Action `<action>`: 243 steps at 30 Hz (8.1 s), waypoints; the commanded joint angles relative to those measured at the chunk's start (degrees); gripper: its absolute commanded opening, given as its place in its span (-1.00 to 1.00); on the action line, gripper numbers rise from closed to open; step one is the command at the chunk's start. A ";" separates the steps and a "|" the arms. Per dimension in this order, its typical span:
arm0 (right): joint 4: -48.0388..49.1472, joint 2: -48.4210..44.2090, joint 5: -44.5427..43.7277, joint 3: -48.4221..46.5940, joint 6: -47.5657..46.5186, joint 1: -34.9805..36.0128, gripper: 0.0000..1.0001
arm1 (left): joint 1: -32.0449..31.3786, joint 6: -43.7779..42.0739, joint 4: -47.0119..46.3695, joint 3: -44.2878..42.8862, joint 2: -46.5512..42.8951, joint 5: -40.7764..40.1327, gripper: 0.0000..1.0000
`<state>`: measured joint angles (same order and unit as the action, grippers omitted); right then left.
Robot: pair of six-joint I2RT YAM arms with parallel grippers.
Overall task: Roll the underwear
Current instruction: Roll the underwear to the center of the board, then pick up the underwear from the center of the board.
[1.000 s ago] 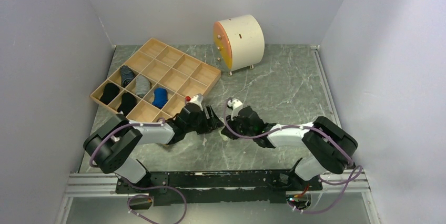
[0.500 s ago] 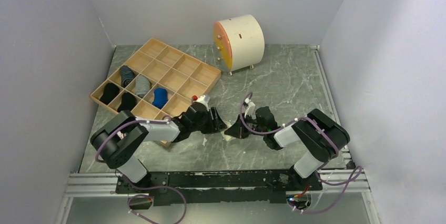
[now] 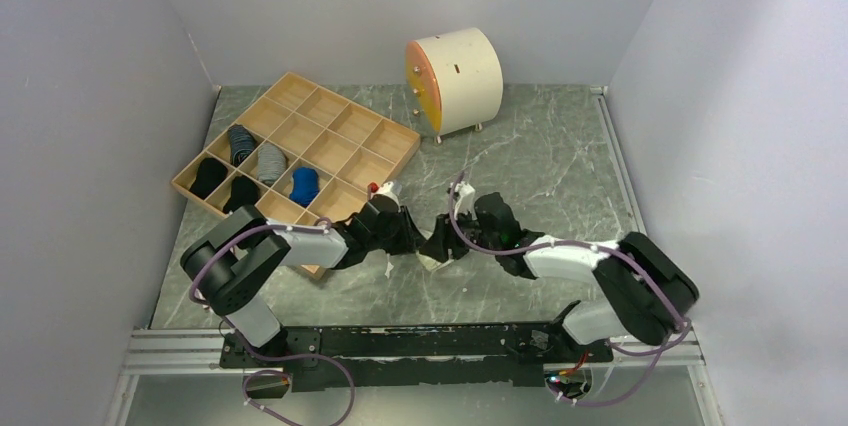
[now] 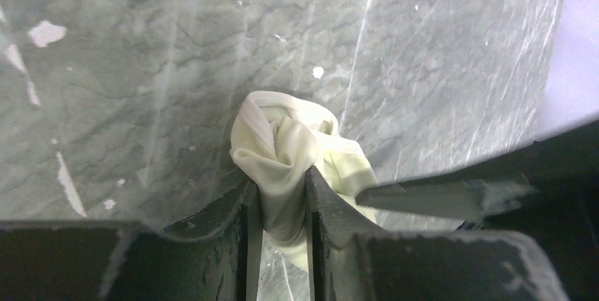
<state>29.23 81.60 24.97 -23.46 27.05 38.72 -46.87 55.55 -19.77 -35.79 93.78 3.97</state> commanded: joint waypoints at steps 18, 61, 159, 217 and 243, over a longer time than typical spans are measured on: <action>-30.70 2.62 -45.71 -18.18 -15.25 25.66 0.02 | -0.21 0.46 6.41 0.90 -2.63 -3.88 -0.48; 26.06 11.52 11.27 8.74 13.98 -7.14 -0.50 | -0.55 -0.20 -4.52 2.83 -0.14 -0.80 -0.12; -12.95 -12.88 -6.37 6.12 -0.91 -10.69 -0.04 | -3.69 2.99 -4.43 -1.86 6.48 0.29 -0.29; -17.35 -29.31 -13.61 7.68 3.70 -7.70 0.25 | -5.54 -5.75 -0.09 -10.01 10.87 2.96 -0.90; -25.71 -34.31 -16.19 3.04 3.52 -8.22 0.33 | 16.87 -12.82 9.86 -2.08 -19.89 17.97 -0.90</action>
<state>2.63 46.13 5.93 -16.73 32.23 30.72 -36.93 47.18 -20.32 -36.45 80.38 22.13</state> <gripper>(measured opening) 0.665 0.122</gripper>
